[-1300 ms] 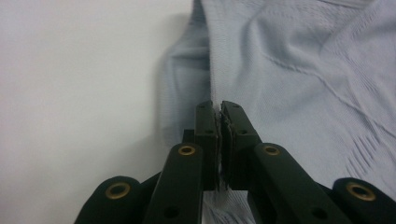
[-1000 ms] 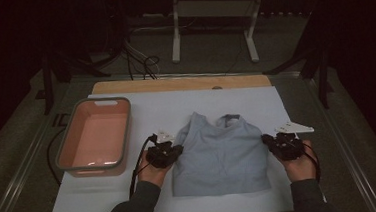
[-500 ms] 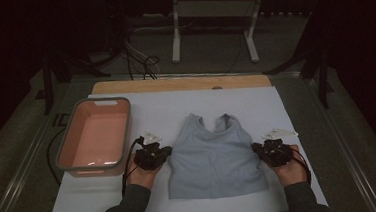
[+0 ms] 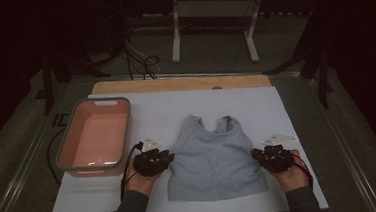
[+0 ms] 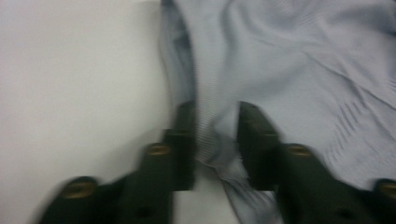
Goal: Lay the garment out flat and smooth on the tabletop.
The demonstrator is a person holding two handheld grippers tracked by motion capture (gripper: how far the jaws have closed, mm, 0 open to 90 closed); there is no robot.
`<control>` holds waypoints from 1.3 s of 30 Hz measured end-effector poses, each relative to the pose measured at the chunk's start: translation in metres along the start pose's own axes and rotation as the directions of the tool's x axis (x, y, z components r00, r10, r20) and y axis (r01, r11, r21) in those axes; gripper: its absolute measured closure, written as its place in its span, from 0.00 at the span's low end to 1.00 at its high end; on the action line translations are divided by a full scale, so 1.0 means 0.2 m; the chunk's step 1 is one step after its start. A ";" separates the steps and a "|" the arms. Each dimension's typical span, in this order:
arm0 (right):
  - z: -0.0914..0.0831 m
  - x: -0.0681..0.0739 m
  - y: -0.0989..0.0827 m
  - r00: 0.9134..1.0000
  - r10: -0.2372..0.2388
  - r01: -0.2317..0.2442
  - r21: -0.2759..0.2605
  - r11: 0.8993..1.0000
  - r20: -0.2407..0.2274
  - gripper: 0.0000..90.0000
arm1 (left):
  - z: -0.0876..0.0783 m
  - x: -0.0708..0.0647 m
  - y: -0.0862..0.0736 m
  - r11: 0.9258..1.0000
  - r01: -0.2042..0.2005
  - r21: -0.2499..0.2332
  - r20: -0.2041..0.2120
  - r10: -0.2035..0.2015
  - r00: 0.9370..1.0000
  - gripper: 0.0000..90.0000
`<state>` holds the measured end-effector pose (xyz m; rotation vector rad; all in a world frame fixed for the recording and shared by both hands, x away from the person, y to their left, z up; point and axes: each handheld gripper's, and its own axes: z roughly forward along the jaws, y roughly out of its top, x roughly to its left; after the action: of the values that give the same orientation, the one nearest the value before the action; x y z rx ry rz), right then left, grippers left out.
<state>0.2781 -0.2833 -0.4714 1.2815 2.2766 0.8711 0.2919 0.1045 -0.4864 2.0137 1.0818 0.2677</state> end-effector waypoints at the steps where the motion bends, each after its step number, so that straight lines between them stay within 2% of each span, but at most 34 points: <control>1: -0.01 0.00 0.00 1.000 0.007 -0.007 -0.013 1.000 0.006 0.73 | -0.01 -0.01 0.00 1.000 -0.006 -0.003 -0.002 0.006 1.000 0.65; 4: -0.05 0.00 -0.02 0.999 0.031 -0.030 -0.038 0.999 0.016 0.60 | -0.04 -0.04 -0.02 1.000 -0.019 -0.014 0.005 0.019 1.000 0.55; 7: -0.10 0.01 -0.06 0.999 0.045 -0.045 -0.053 0.998 0.002 0.56 | -0.08 -0.07 -0.05 0.999 -0.037 -0.015 0.016 0.037 0.999 0.51; 11: -0.13 0.03 -0.12 0.997 0.063 -0.066 -0.059 0.996 -0.047 0.56 | -0.10 -0.09 -0.09 1.000 -0.024 -0.008 0.041 0.024 0.999 0.51; 14: -0.14 0.05 -0.16 0.995 0.066 -0.070 -0.051 0.996 -0.080 0.57 | -0.09 -0.10 -0.13 1.000 -0.008 0.019 0.060 0.007 0.998 0.51; 19: -0.08 0.06 -0.19 0.994 0.073 -0.073 0.007 0.997 -0.086 0.65 | -0.02 -0.13 -0.18 0.997 -0.014 0.080 0.082 0.007 0.997 0.53; 21: -0.05 0.06 -0.19 0.994 0.071 -0.068 0.034 0.997 -0.088 0.70 | 0.01 -0.13 -0.19 0.994 -0.022 0.108 0.072 0.015 0.997 0.55; 22: -0.04 0.06 -0.20 0.995 0.067 -0.063 0.045 0.997 -0.080 0.72 | 0.02 -0.13 -0.20 0.993 -0.013 0.116 0.084 0.003 0.996 0.57; 25: 0.00 0.06 -0.20 0.995 0.066 -0.060 0.079 0.995 -0.075 0.82 | 0.03 -0.14 -0.21 0.991 -0.008 0.132 0.108 -0.006 0.994 0.68; 27: 0.01 0.07 -0.20 0.995 0.074 -0.066 0.112 0.992 -0.071 0.89 | 0.03 -0.15 -0.21 0.990 -0.028 0.142 0.113 0.012 0.994 0.79; 30: 0.00 0.07 -0.21 0.995 0.073 -0.063 0.132 0.989 -0.070 0.94 | 0.02 -0.16 -0.20 0.988 -0.031 0.150 0.129 0.012 0.992 0.90; 35: -0.04 0.08 -0.22 0.992 0.077 -0.061 0.142 0.988 -0.104 0.95 | -0.02 -0.15 -0.21 0.988 -0.020 0.153 0.174 -0.007 0.985 0.92; 39: -0.08 0.10 -0.24 0.987 0.084 -0.065 0.140 0.988 -0.134 0.94 | -0.07 -0.15 -0.22 0.989 -0.013 0.144 0.183 -0.014 0.983 0.92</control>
<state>0.2285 -0.2900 -0.4927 1.4134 2.4470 0.8703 0.2397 0.1017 -0.5056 2.1195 1.0092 0.0015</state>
